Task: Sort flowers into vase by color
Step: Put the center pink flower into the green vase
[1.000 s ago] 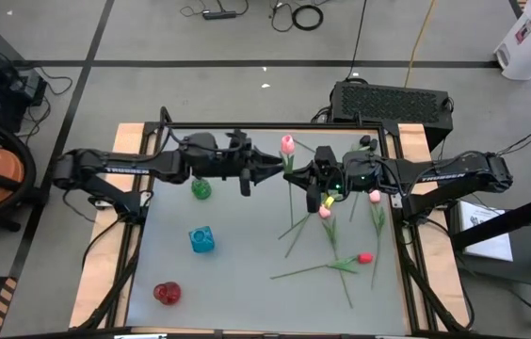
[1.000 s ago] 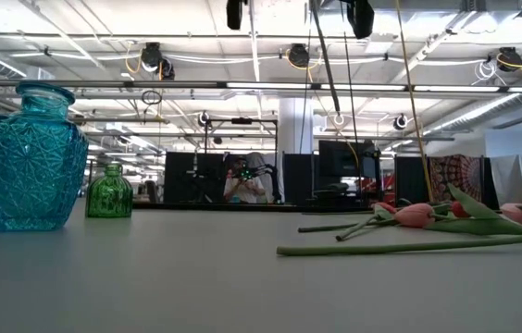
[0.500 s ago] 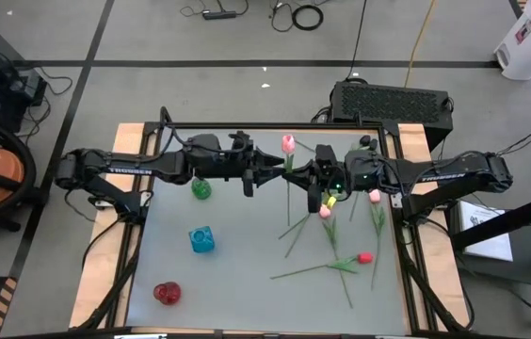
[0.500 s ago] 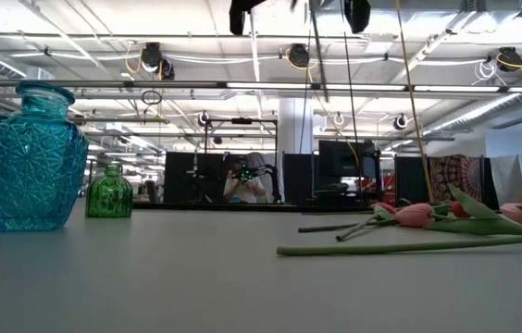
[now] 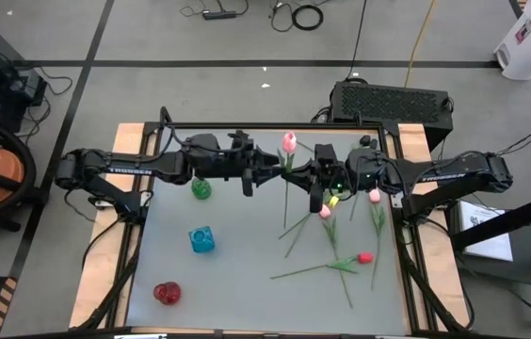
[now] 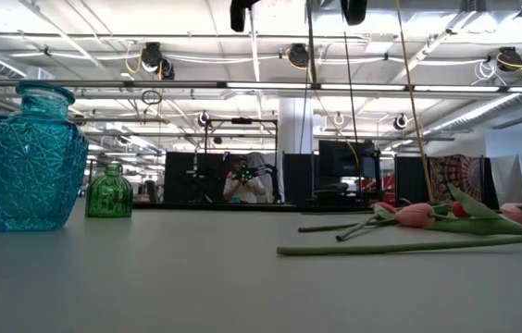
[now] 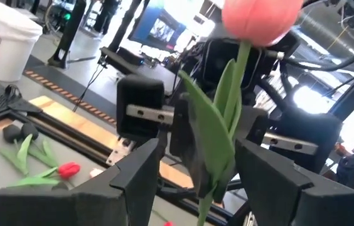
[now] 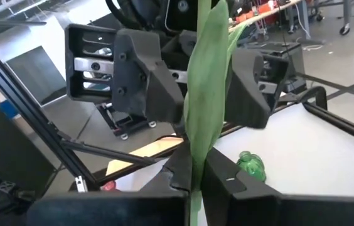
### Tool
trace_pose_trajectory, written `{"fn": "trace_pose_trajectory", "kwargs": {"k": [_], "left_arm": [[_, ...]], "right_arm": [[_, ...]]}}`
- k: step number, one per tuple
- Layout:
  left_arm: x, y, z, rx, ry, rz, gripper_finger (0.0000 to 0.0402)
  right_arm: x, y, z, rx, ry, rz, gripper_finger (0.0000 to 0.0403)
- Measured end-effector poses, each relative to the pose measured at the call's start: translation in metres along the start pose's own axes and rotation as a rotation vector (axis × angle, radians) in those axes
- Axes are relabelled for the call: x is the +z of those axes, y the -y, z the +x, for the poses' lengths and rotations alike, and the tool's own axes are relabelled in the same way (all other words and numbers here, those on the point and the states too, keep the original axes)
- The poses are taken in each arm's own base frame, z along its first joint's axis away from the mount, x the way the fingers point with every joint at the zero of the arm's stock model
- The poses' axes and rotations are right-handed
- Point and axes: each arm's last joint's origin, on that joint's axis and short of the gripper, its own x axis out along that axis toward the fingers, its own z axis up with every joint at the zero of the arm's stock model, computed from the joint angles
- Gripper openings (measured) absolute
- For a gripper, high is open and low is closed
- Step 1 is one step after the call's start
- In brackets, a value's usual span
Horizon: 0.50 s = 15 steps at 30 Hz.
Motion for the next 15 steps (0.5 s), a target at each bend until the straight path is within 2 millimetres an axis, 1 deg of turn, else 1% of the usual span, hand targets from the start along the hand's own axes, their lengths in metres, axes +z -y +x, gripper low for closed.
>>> {"fn": "trace_pose_trajectory", "kwargs": {"k": [6, 15], "left_arm": [[0.0043, 0.0026, -0.0001, -0.029, 0.043, 0.01, 0.0212], [0.0045, 0.0027, -0.0002, -0.044, 0.037, 0.011, 0.0212]], "right_arm": [[-0.001, -0.0003, 0.0, 0.018, -0.018, 0.029, 0.0009], [-0.0034, -0.0002, 0.0028, 0.031, -0.037, 0.133, 0.0009]]}}
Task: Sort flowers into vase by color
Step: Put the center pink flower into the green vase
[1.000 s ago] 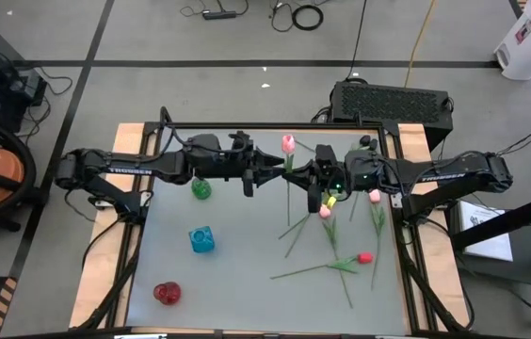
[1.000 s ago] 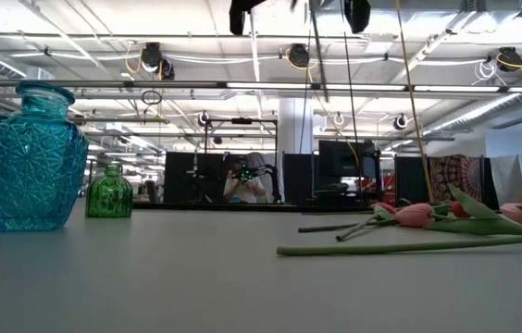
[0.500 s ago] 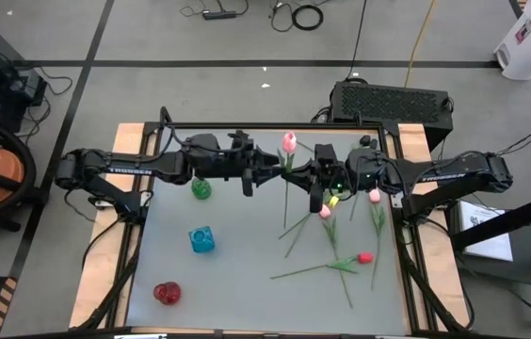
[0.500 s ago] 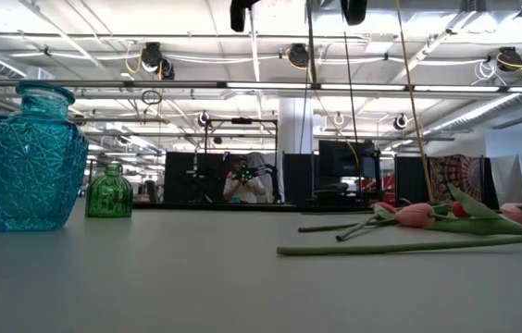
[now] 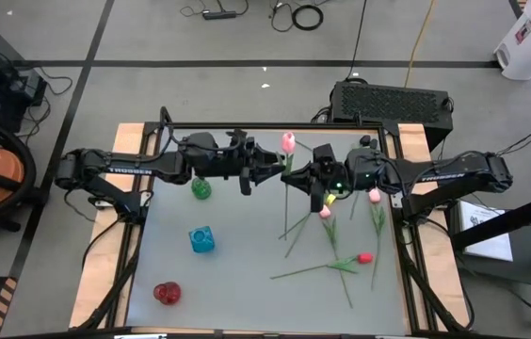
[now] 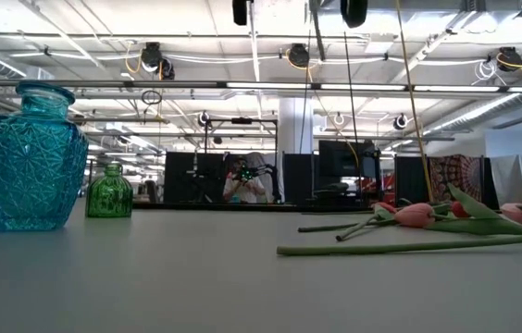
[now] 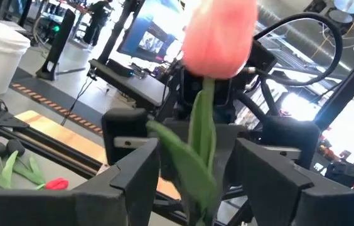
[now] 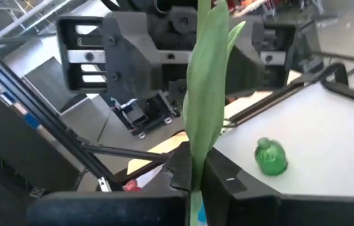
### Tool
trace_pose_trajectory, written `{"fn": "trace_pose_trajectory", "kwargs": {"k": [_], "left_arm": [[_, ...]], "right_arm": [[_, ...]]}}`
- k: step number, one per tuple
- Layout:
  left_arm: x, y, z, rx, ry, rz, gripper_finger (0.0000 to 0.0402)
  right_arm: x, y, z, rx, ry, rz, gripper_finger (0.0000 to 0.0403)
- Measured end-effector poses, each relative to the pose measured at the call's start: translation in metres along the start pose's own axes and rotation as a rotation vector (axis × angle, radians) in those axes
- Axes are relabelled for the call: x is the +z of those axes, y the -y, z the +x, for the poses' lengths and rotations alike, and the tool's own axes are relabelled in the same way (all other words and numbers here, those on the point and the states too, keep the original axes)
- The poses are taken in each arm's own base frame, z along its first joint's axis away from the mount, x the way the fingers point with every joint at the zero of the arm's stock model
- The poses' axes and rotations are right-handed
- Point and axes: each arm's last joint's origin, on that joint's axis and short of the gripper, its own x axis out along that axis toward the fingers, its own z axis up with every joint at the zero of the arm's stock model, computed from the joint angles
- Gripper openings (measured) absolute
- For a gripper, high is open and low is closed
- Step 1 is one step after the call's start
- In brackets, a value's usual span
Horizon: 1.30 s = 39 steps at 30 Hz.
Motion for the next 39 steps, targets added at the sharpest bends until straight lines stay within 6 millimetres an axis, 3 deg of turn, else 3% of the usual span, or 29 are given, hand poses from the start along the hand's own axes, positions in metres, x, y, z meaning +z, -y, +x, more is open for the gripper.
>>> {"fn": "trace_pose_trajectory", "kwargs": {"k": [8, 23, 28, 39], "left_arm": [[-0.0003, -0.0003, 0.0, 0.002, -0.003, 0.0, 0.0212], [-0.0004, -0.0004, 0.0, 0.002, -0.004, 0.002, 0.0208], [-0.0004, -0.0004, 0.0, 0.002, -0.004, 0.003, 0.0171], [-0.0005, 0.0, 0.0, -0.008, -0.008, 0.003, 0.0049]], "right_arm": [[-0.0065, 0.0032, 0.009, -0.013, -0.021, 0.072, 0.0009], [-0.0007, -0.001, 0.0103, 0.038, 0.043, 0.077, 0.0009], [-0.0007, -0.001, 0.0103, 0.037, 0.043, 0.07, 0.0009], [-0.0008, -0.0007, 0.0103, 0.03, 0.044, 0.055, 0.0009]]}}
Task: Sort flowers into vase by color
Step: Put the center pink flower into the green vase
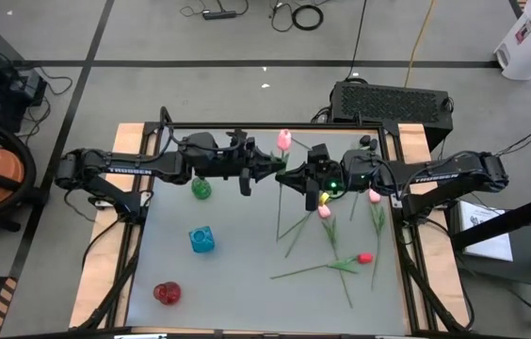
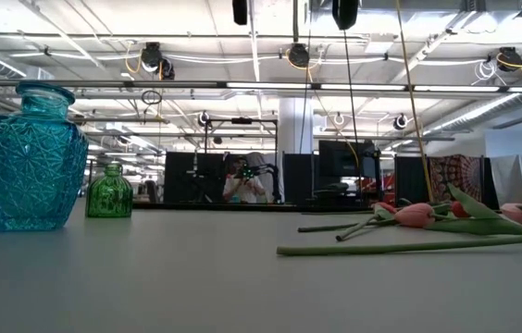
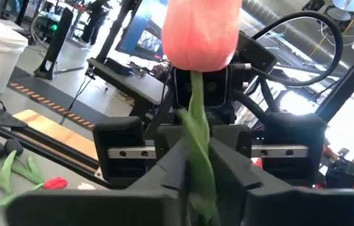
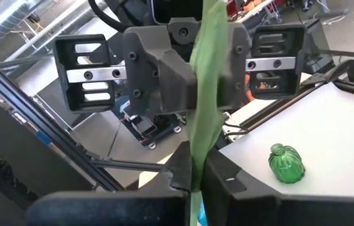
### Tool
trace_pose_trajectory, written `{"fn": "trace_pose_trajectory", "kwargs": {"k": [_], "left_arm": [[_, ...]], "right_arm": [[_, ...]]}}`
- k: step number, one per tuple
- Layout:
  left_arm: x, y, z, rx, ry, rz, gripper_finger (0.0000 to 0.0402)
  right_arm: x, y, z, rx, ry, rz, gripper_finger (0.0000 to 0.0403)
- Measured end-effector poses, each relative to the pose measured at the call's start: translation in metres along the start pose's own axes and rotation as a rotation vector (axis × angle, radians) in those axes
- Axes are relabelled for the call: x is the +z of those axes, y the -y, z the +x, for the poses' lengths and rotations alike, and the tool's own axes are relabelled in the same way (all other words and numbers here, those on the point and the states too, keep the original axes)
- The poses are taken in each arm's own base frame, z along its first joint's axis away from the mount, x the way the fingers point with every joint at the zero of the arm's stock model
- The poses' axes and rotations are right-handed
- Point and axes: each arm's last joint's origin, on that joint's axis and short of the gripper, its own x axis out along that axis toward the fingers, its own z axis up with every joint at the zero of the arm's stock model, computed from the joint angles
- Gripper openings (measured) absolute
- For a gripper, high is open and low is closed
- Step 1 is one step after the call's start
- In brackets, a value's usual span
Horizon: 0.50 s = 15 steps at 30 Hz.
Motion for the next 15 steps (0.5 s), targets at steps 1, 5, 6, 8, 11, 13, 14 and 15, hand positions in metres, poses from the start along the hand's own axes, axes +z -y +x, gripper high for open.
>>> {"fn": "trace_pose_trajectory", "kwargs": {"k": [1, 5, 6, 8, 11, 13, 14, 15], "left_arm": [[-0.0001, 0.0001, 0.0, -0.003, -0.002, 0.001, 0.0038], [-0.0001, 0.0003, 0.0, -0.011, -0.005, 0.044, 0.0008], [-0.0001, 0.0003, 0.0, -0.011, -0.005, 0.047, 0.0009], [-0.0001, 0.0003, 0.0, -0.01, -0.005, 0.047, 0.0009], [-0.0005, 0.0001, 0.0, -0.008, -0.009, 0.052, 0.0006], [-0.0005, 0.0001, 0.0, -0.008, -0.009, 0.053, 0.0005], [-0.0005, 0.0001, 0.0, -0.008, -0.009, 0.055, 0.0005], [-0.0005, 0.0001, 0.0, -0.008, -0.009, 0.067, 0.0005]], "right_arm": [[0.0, 0.0001, 0.0, -0.001, 0.0, 0.0, 0.0009], [0.0, 0.0003, 0.0, -0.005, 0.002, -0.003, 0.0014], [0.0, 0.0003, 0.0, -0.009, 0.004, -0.003, 0.0018], [0.0001, 0.0009, 0.0, -0.025, 0.012, -0.003, 0.0033], [0.0001, 0.001, 0.0, -0.029, 0.015, -0.003, 0.0061], [0.0002, 0.0011, 0.0, -0.029, 0.015, -0.003, 0.008], [0.0002, 0.0011, 0.0, -0.029, 0.015, -0.003, 0.0089], [0.0002, 0.0011, 0.0, -0.029, 0.015, -0.003, 0.0097]]}}
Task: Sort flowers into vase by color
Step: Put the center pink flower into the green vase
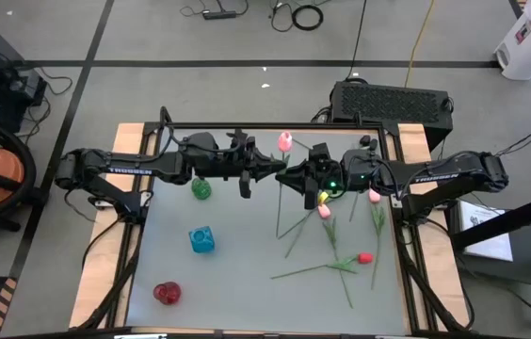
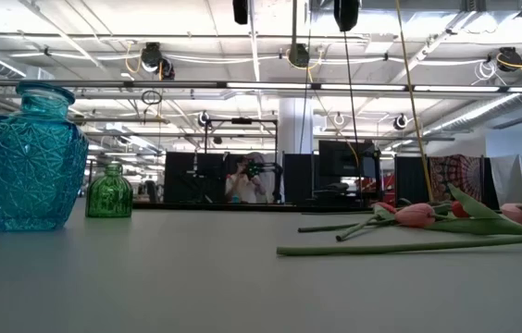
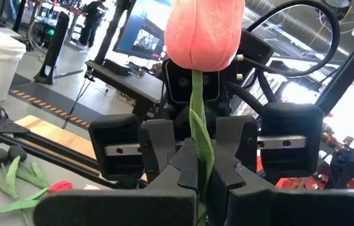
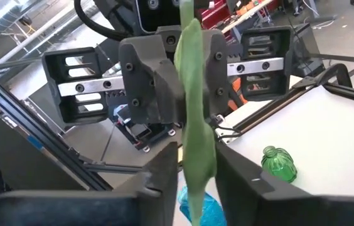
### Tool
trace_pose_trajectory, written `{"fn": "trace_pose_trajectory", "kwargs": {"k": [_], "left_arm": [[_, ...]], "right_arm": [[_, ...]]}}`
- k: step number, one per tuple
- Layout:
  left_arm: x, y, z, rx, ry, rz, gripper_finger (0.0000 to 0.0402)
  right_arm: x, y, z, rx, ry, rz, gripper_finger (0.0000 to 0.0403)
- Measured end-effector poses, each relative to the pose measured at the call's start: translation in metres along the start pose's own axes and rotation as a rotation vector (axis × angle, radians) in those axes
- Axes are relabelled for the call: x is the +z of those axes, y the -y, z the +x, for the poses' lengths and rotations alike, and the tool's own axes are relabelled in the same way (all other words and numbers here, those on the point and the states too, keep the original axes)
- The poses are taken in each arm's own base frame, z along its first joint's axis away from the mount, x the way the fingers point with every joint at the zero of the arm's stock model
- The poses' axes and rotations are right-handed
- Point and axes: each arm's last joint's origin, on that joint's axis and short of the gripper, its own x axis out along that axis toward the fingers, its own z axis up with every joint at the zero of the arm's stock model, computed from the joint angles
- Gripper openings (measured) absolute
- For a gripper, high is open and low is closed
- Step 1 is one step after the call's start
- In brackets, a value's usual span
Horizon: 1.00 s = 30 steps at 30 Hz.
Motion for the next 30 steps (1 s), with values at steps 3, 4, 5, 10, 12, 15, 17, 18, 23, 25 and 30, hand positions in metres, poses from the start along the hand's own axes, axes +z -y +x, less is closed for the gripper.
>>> {"fn": "trace_pose_trajectory", "kwargs": {"k": [3, 4, 5, 10, 12, 15, 17, 18, 23, 25, 30], "left_arm": [[0.0, 0.0, 0.0, 0.002, 0.001, 0.01, 0.0004], [0.0, 0.0, 0.0, 0.006, 0.003, 0.01, 0.0004], [0.0, -0.001, 0.0, 0.009, 0.004, 0.012, 0.0004], [0.0, -0.001, -0.001, 0.019, -0.005, 0.013, 0.0003], [-0.001, -0.001, -0.002, 0.035, -0.019, 0.028, 0.0003], [0.001, -0.002, -0.007, 0.068, -0.039, 0.038, 0.0002], [0.005, -0.003, -0.012, 0.096, -0.049, 0.054, 0.0002], [0.007, -0.003, -0.016, 0.114, -0.063, 0.058, 0.0002], [0.023, -0.004, -0.038, 0.184, -0.073, 0.104, 0.0002], [0.03, -0.003, -0.048, 0.219, -0.066, 0.118, 0.0002], [0.046, 0.003, -0.079, 0.327, -0.068, 0.171, 0.0002]], "right_arm": [[0.0, 0.0, 0.0, 0.0, 0.0, 0.0, 0.0119], [0.0, 0.0, 0.0, 0.0, 0.0, 0.0, 0.0125], [0.0, 0.0, 0.0, 0.001, 0.0, 0.0, 0.0131], [0.0, 0.0, 0.0, 0.0, -0.003, 0.0, 0.0151], [-0.001, 0.0, 0.0, -0.001, -0.008, -0.001, 0.0157], [-0.002, 0.001, 0.0, -0.013, -0.023, -0.003, 0.0164], [-0.004, 0.003, 0.0, -0.025, -0.039, -0.003, 0.0168], [-0.004, 0.003, 0.0, -0.031, -0.048, -0.004, 0.017], [-0.005, 0.004, -0.001, -0.037, -0.056, -0.007, 0.0174], [-0.005, 0.004, -0.001, -0.037, -0.056, -0.01, 0.0173], [-0.005, 0.005, -0.001, -0.042, -0.06, -0.027, 0.0174]]}}
